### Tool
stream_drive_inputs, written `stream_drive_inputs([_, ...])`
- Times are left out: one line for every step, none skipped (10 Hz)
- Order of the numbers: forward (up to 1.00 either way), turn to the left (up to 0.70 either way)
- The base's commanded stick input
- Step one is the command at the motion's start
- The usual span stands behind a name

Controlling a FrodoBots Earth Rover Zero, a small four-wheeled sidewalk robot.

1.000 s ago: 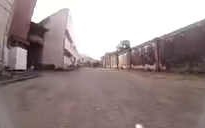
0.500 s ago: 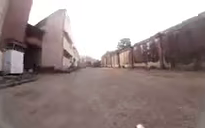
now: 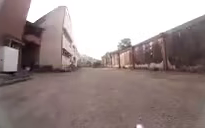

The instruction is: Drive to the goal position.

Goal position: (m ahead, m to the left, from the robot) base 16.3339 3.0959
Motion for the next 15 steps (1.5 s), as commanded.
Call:
stream_drive_inputs([1.0, 0.0])
stream_drive_inputs([1.0, 0.0])
stream_drive_inputs([1.0, 0.0])
stream_drive_inputs([1.0, 0.0])
stream_drive_inputs([1.0, 0.0])
stream_drive_inputs([1.0, 0.0])
stream_drive_inputs([1.0, 0.0])
stream_drive_inputs([1.0, 0.0])
stream_drive_inputs([1.0, 0.0])
stream_drive_inputs([1.0, 0.0])
stream_drive_inputs([1.0, 0.0])
stream_drive_inputs([1.0, 0.0])
stream_drive_inputs([1.0, 0.0])
stream_drive_inputs([1.0, 0.0])
stream_drive_inputs([1.0, 0.0])
